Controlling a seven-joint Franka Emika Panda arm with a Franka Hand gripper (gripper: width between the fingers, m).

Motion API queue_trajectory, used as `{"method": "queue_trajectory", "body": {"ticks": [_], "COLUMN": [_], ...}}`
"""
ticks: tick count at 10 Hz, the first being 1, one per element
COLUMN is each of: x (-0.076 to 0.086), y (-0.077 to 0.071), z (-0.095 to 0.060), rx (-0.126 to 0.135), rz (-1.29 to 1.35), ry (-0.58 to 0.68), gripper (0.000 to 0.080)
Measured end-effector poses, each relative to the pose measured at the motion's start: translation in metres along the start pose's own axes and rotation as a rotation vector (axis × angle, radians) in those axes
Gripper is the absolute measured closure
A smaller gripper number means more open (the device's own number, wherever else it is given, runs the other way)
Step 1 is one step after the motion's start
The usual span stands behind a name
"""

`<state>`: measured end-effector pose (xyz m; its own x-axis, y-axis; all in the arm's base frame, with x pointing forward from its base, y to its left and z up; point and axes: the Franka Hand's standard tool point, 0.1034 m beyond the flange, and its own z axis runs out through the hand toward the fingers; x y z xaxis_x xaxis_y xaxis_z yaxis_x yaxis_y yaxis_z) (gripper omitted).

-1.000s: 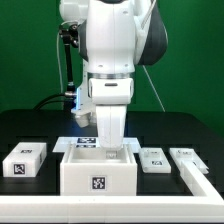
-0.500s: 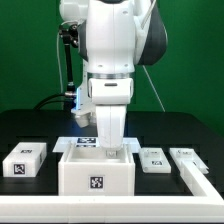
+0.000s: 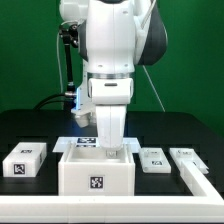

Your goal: Assemble cabinet

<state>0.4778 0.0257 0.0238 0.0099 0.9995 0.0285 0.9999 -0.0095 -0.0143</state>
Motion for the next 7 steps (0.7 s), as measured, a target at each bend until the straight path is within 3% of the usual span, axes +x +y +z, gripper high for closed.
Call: {"method": "queue_trajectory", "body": {"ticks": [2, 4, 7], "x": [0.002, 0.019, 0.054], "y": [0.011, 0.032, 0.044], "z": [-0.001, -0.001, 0.0], "rx": [-0.009, -0.022, -0.036], "rz": [-0.044, -0.018, 0.039], "ry": [0.003, 0.015, 0.034], "gripper": [0.0771, 0.0771, 0.0771]}}
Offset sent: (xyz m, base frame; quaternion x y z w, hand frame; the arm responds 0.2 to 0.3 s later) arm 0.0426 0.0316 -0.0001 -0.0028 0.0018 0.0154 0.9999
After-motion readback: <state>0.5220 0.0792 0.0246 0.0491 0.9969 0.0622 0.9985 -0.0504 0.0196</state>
